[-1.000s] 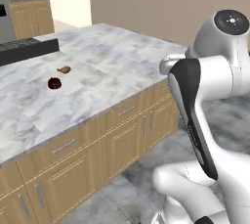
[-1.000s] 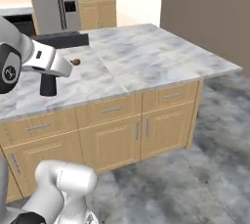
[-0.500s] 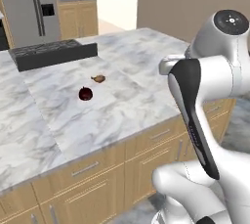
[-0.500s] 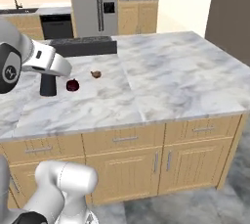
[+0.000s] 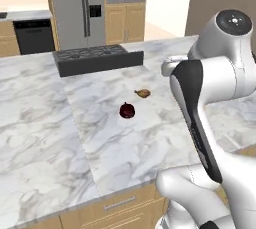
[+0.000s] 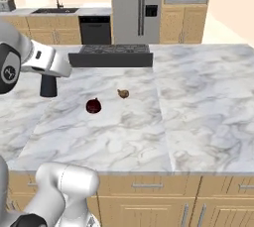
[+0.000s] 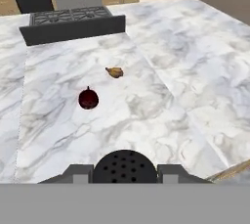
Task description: Move the mayonnaise and shaker from the cabinet to the dining counter.
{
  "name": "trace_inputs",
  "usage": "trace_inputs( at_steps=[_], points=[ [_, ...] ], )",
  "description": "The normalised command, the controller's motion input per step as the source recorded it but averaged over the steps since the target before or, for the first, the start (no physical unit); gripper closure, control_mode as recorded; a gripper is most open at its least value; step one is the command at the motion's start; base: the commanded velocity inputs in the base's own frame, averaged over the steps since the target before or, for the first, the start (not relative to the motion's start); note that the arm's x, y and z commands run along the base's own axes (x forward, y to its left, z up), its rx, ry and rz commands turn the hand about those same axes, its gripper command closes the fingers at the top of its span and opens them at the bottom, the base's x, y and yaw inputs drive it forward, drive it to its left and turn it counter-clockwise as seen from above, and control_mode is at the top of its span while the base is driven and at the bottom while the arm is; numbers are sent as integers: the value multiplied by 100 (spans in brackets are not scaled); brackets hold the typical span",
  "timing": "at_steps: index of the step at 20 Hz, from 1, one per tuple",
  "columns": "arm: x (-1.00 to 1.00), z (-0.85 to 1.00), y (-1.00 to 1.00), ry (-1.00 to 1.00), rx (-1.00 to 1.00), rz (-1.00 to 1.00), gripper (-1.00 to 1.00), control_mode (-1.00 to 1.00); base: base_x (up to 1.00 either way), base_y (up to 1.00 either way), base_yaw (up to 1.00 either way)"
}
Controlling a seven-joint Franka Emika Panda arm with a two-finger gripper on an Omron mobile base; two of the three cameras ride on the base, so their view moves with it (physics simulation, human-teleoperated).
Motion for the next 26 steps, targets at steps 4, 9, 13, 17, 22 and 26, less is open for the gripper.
trace_inputs(
  at_steps=[4, 9, 13, 17, 22, 26],
  points=[
    [32, -9, -4, 4, 0, 26, 100, -100, 15, -1, 9],
    [16, -18, 7, 0, 0, 30, 100, -100, 0, 0, 0],
    [0, -39, 49, -8, -1, 12, 100, -100, 0, 0, 0],
    [6, -50, 47, -14, -3, 2, 100, -100, 0, 0, 0],
    [32, -53, 33, -7, 0, 2, 100, -100, 0, 0, 0],
    [59, -51, 42, 0, 0, 0, 100, -100, 0, 0, 0]
  ],
)
